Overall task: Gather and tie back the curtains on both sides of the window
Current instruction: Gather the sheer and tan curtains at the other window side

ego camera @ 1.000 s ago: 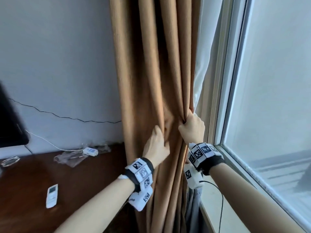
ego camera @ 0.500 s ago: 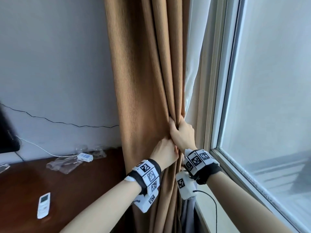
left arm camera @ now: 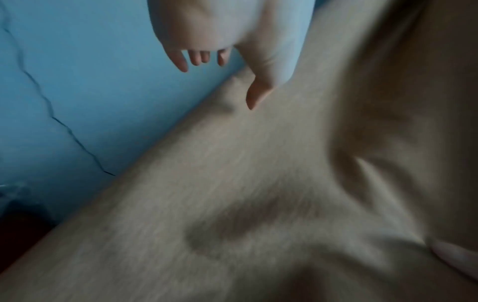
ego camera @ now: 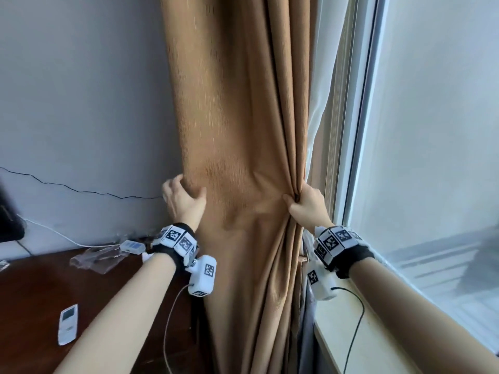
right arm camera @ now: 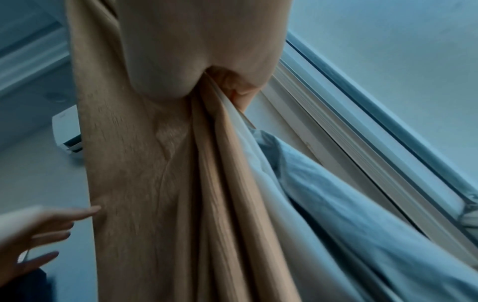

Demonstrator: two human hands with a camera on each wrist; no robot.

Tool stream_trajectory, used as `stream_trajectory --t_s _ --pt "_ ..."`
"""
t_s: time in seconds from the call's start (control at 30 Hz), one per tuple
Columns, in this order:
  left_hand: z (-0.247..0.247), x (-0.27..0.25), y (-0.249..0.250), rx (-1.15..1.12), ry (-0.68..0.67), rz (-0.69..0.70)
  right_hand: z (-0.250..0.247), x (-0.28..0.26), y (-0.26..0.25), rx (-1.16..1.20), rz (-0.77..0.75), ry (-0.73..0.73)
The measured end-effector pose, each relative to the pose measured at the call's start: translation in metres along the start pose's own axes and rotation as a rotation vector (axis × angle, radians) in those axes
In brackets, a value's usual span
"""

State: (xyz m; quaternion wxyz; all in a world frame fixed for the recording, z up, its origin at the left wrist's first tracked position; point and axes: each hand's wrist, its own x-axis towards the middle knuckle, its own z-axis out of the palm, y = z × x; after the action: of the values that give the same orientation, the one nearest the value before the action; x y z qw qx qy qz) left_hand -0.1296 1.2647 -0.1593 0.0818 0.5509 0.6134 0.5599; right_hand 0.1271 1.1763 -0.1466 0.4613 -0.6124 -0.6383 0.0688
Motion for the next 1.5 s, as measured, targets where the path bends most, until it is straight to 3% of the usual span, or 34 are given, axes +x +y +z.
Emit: stream_trajectory --t_s 0.07,0.13,0.2,0.37,0.47,0.63,0.8,1.0,1.13,1.27,1.4,1.5 --pt "-0.004 0.016 -0.014 -0.011 -0.02 -0.153 0.002 0.001 -0.001 -0.005 -0.011 0.008" --pt "-0.004 0.022 -0.026 -0.067 -0.152 -0.266 0.004 0.0 -0.003 -0.011 -0.012 0.015" --pt "0.0 0.019 -0.035 -0.15 -0.261 -0.29 0.006 -0.002 -0.003 -0.018 -0.014 0.014" --pt "0.006 -0.004 -0.023 -0.077 -0.227 -0.12 0.007 -0.001 -0.004 -0.057 -0.026 0.023" --pt "0.005 -0.032 0.004 0.13 -0.194 -0.023 0.006 -0.001 -0.005 -0.068 -0.03 0.026" --pt "0.014 -0.084 0.034 0.329 -0.292 0.366 0.006 -0.002 -0.006 -0.093 -0.037 0.017" --pt "0.046 -0.126 0.05 0.474 -0.474 0.599 0.005 -0.006 -0.008 -0.079 -0.035 0.023" --pt "0.075 -0.147 0.053 0.405 -0.626 0.607 -0.001 -0.008 -0.006 0.001 0.012 -0.02" --pt "0.075 -0.137 0.046 0.315 -0.719 0.54 0.004 -0.011 -0.008 0.036 -0.009 -0.003" --pt "0.063 -0.129 0.035 0.297 -0.787 0.596 0.012 -0.015 -0.012 0.038 -0.02 0.035" --pt "0.05 -0.106 0.026 0.201 -0.765 0.579 0.018 -0.015 -0.009 -0.054 -0.048 0.097" --pt "0.039 -0.067 0.009 0.098 -0.517 0.471 0.016 -0.013 -0.006 -0.071 -0.068 0.099"
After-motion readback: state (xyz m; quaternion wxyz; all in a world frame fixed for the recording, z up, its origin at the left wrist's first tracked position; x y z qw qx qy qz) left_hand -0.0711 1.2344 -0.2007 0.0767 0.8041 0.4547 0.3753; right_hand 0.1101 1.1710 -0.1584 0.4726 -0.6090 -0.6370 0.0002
